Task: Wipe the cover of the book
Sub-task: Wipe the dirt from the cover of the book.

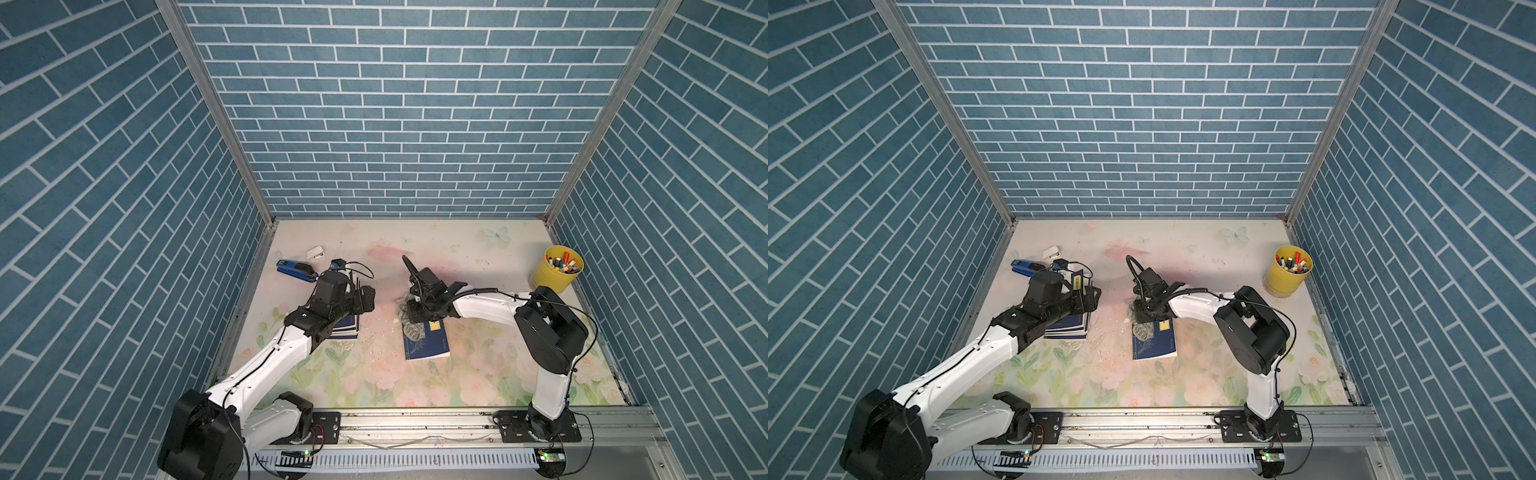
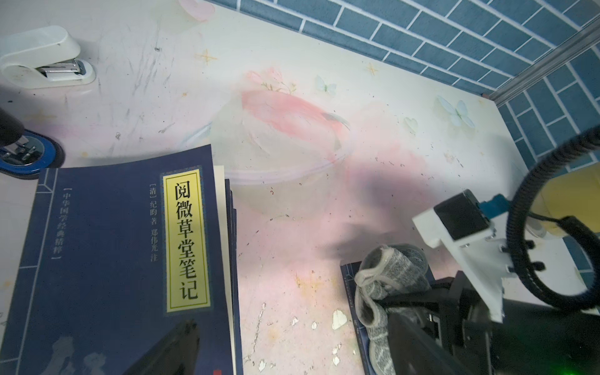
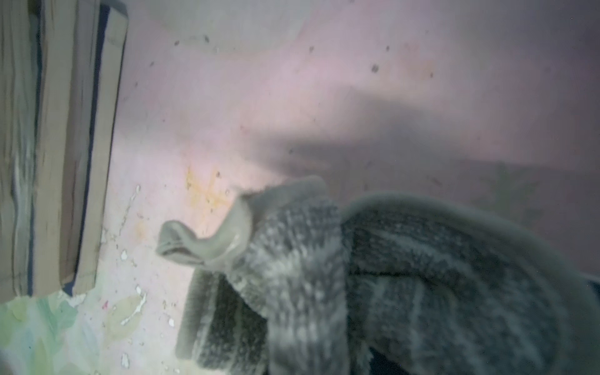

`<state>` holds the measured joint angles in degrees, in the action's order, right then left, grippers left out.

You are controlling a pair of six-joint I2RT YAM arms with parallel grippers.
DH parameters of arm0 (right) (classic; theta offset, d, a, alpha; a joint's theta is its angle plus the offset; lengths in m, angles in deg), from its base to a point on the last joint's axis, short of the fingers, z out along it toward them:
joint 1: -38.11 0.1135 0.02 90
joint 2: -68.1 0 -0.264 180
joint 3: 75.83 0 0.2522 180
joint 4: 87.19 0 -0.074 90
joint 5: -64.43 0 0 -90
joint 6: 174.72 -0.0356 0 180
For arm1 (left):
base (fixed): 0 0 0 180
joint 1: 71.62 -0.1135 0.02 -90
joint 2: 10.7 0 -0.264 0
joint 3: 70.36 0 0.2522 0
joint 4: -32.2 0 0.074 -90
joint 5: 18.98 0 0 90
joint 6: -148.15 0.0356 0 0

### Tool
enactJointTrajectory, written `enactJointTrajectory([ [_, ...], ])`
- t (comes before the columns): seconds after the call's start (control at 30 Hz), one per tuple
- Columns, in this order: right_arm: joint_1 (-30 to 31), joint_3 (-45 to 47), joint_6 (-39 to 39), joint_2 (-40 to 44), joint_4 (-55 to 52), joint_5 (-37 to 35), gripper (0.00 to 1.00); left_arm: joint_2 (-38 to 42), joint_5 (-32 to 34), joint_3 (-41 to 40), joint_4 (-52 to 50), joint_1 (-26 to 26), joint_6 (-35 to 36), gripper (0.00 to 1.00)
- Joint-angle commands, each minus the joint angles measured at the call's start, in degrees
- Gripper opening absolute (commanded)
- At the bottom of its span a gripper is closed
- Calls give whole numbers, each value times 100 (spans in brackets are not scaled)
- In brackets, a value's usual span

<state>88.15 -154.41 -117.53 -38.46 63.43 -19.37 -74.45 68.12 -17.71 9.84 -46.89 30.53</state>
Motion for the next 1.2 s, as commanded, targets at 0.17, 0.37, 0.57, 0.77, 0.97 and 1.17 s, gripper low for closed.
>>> enactJointTrajectory([
  [0.17,1002,1504,-513,546,-760,-180,10,-140,-44,-13,86,-47,36,95],
  [0.37,1283,2005,-724,1057,-936,-163,10,-262,-66,48,115,-54,37,95],
  [0.57,1194,2102,-767,1119,-1238,-611,11,-279,-64,48,97,-56,8,95],
  [0.77,684,2508,-841,1480,-1262,-703,11,-195,-6,24,27,-65,25,95],
  [0.97,263,2935,-836,2066,-1425,-768,11,-248,-37,22,71,-74,15,95],
  [1.17,236,2769,-660,2052,-1445,-809,12,-307,-78,39,117,-82,8,95],
])
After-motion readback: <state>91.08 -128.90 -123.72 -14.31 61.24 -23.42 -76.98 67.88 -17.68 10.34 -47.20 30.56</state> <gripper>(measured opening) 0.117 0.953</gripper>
